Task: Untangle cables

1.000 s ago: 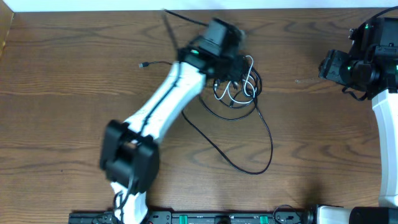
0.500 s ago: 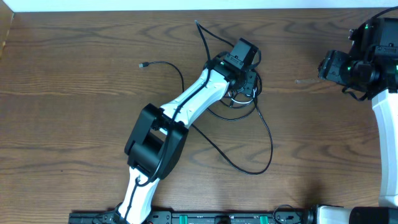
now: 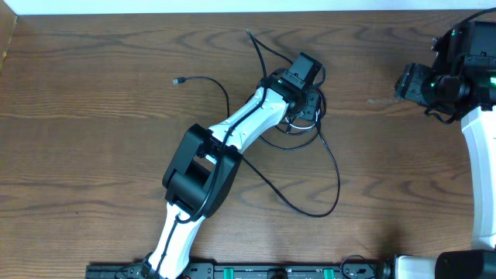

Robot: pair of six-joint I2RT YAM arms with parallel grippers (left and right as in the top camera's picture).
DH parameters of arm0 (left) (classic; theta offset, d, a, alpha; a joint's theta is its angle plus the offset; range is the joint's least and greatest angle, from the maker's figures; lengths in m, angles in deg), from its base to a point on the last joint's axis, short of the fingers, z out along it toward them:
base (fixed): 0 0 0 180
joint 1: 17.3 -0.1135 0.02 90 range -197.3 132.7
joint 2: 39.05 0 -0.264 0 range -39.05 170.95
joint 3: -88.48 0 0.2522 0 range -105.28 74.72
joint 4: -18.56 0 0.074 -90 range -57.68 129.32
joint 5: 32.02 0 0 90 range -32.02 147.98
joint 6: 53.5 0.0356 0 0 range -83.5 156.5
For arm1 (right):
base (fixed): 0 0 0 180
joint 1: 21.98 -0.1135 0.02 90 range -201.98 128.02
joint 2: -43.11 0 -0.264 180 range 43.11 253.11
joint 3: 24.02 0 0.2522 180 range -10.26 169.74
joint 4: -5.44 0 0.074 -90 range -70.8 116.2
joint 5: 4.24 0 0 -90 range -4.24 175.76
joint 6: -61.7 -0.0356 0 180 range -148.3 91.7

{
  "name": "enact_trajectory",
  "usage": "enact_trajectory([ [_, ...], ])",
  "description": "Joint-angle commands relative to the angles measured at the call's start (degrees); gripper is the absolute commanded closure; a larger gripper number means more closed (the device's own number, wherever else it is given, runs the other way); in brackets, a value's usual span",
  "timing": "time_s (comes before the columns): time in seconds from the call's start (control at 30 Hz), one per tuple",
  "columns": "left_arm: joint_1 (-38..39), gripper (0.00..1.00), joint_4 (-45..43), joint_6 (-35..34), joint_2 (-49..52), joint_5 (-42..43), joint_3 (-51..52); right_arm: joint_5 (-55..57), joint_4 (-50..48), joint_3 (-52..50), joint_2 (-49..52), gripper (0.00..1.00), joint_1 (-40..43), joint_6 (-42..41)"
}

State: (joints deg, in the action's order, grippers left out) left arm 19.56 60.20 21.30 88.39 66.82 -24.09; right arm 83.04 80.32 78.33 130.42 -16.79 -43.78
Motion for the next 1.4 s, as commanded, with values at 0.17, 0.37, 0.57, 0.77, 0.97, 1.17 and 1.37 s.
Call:
enact_trajectory([
  [0.17, -0.1, 0.73, -0.6, -0.1, 1.1, -0.6, 0.8, 0.7, 0.3, 0.5, 0.1, 0.29, 0.0, 1.0],
  [0.37, -0.1, 0.80, -0.6, -0.1, 1.2, -0.6, 1.1, 0.6, 0.2, 0.5, 0.1, 0.29, 0.0, 1.0],
  [0.57, -0.3, 0.93, -0.2, -0.1, 0.7, -0.6, 1.1, 0.6, 0.3, 0.5, 0.1, 0.29, 0.0, 1.0],
  [0.77, -2.0, 0.93, 7.1, -0.1, -5.6, -0.8, 0.4, -3.3, 0.0, 0.5, 0.1, 0.29, -0.1, 1.0],
  [0.97, -4.6, 0.93, 16.2, -0.1, -19.3, 3.2, 0.3, -12.4, -1.3, 0.5, 0.1, 0.28, -2.3, 6.4],
  [1.17, -7.8, 0.93, 18.1, -0.1, -31.5, 12.0, 0.3, -25.2, -4.4, 0.5, 0.1, 0.28, -7.8, 12.1],
  [1.37, -10.6, 0.93, 14.7, -4.0, -36.3, 17.2, 0.3, -30.5, -8.4, 0.5, 0.2, 0.30, -13.4, 12.5],
])
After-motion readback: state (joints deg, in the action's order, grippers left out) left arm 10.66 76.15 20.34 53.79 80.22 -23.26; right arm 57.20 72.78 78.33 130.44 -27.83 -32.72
